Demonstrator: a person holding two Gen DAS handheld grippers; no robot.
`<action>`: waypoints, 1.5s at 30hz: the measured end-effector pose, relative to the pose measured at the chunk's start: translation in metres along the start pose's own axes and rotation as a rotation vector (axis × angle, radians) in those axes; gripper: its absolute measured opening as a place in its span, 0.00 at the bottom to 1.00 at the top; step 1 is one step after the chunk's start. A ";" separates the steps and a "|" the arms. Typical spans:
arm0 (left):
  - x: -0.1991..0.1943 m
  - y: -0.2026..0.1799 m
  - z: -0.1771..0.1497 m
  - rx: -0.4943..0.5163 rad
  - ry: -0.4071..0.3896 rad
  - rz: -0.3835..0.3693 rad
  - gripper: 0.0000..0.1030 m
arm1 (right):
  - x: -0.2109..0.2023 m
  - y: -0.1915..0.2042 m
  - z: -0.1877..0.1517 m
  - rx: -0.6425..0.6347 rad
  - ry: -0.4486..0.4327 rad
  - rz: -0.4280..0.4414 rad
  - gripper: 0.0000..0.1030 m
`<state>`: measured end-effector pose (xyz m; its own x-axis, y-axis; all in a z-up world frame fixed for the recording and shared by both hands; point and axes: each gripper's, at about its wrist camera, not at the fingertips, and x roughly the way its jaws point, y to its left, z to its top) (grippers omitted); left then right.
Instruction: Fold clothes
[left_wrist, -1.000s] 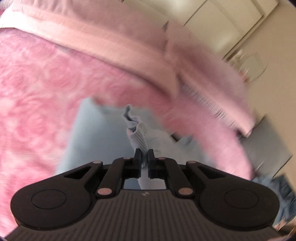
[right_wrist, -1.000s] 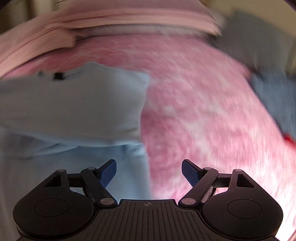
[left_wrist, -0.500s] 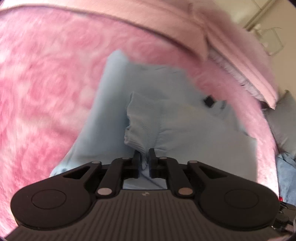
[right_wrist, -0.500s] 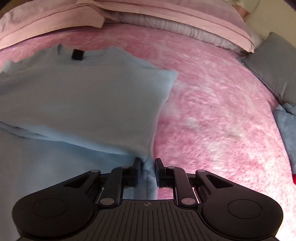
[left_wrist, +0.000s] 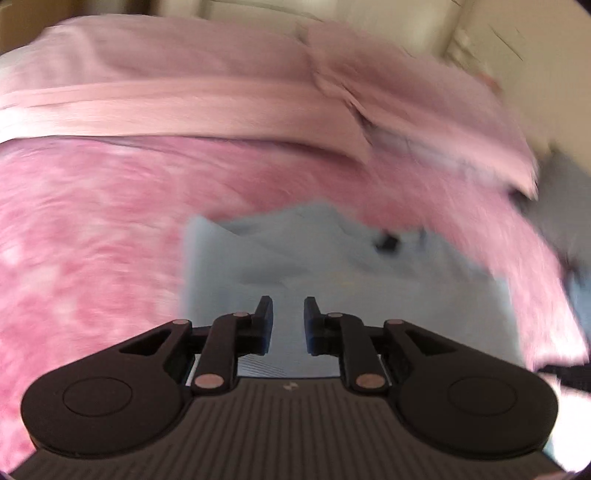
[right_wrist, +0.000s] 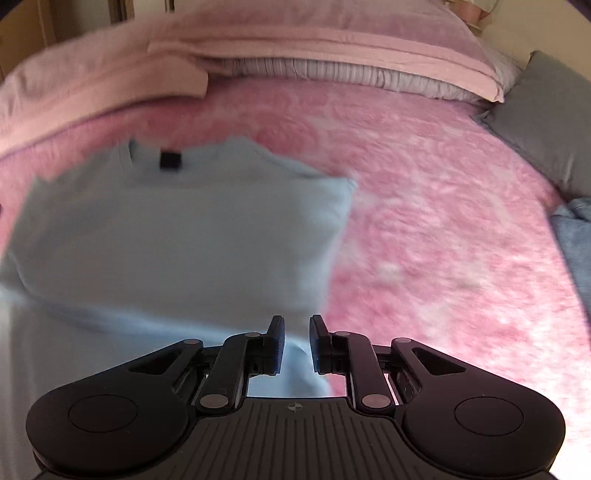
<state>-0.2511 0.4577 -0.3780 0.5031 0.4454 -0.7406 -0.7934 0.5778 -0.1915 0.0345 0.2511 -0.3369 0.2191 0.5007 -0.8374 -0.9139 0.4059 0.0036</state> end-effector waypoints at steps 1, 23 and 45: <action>0.014 -0.002 -0.006 0.038 0.031 0.013 0.13 | 0.007 0.002 0.002 0.009 0.003 0.013 0.16; 0.085 -0.015 0.024 0.202 0.027 0.036 0.08 | 0.095 -0.032 0.082 0.039 -0.045 -0.015 0.16; -0.033 -0.006 -0.098 0.189 0.171 0.052 0.13 | -0.014 -0.006 -0.062 -0.043 0.043 0.073 0.16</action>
<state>-0.2964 0.3725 -0.4149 0.3848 0.3650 -0.8478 -0.7306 0.6817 -0.0381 0.0161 0.1944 -0.3588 0.1374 0.4938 -0.8586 -0.9410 0.3358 0.0426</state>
